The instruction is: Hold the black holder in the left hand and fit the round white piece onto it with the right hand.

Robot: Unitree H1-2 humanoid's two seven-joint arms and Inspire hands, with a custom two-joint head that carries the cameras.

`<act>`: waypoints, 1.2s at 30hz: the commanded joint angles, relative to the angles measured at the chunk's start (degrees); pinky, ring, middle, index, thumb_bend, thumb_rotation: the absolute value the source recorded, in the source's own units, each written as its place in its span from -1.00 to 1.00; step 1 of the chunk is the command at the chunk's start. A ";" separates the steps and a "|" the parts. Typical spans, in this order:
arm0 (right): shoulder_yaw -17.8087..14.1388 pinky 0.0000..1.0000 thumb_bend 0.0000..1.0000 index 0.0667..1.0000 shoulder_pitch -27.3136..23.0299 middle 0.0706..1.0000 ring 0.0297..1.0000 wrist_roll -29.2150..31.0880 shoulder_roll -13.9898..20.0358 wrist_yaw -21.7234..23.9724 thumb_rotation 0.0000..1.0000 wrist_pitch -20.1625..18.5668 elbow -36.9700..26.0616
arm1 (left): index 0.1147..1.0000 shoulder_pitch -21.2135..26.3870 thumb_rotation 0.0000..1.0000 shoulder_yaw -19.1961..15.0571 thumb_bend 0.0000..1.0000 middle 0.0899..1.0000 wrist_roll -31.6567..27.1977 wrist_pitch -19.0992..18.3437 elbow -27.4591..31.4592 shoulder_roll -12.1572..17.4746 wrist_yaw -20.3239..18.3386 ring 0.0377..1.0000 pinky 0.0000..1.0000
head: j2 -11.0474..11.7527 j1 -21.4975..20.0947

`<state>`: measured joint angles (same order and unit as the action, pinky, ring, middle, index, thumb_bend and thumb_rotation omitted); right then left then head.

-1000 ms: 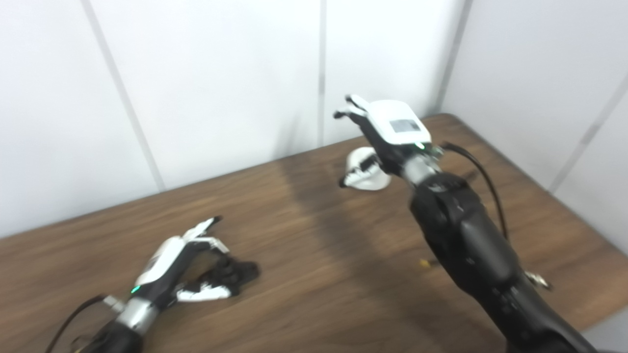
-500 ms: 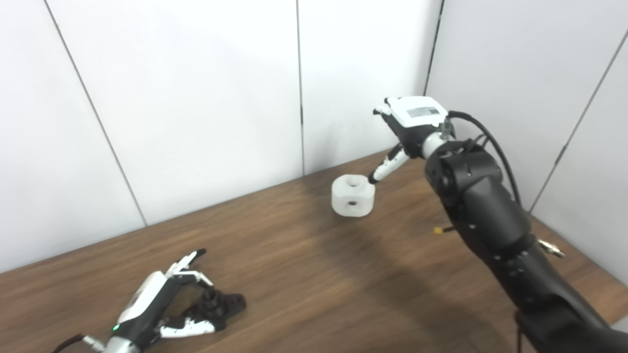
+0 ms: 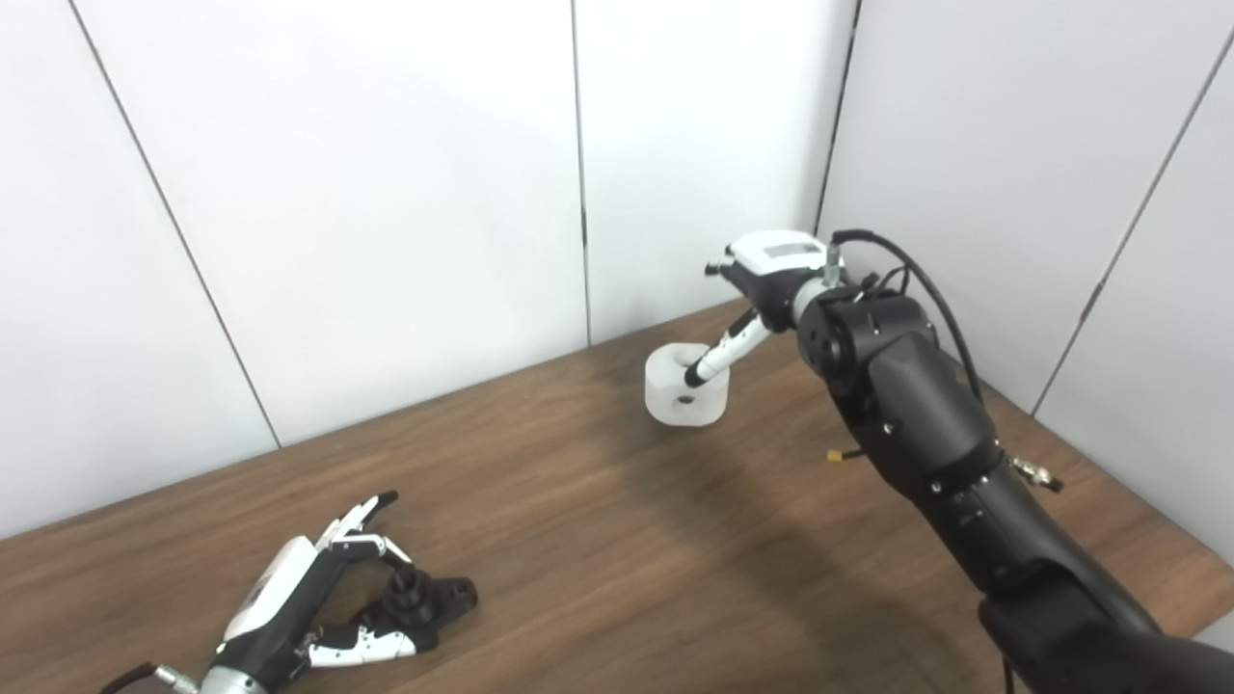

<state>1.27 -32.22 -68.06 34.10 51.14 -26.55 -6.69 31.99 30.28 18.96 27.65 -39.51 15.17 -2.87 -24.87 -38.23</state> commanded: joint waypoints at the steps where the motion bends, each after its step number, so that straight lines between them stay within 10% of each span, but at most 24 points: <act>1: -0.17 0.88 1.00 0.84 -3.98 1.00 1.00 1.01 0.57 -1.05 0.17 -0.24 0.41 | -0.17 -4.66 -0.90 1.47 0.05 0.97 1.43 -0.73 -3.97 1.54 -3.81 1.00 1.00 | -0.09 -0.07; 36: 9.87 0.63 0.96 0.66 -8.81 0.96 0.90 3.37 3.23 -9.80 -0.15 0.00 16.73 | -0.17 -6.29 -0.90 2.13 0.05 0.96 2.55 -0.73 -2.85 1.31 -2.36 1.00 1.00 | -1.08 2.06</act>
<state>11.22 -38.21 -64.60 35.27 42.87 -26.55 10.65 31.31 30.34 19.21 27.64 -38.50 15.54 -2.44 -25.93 -36.12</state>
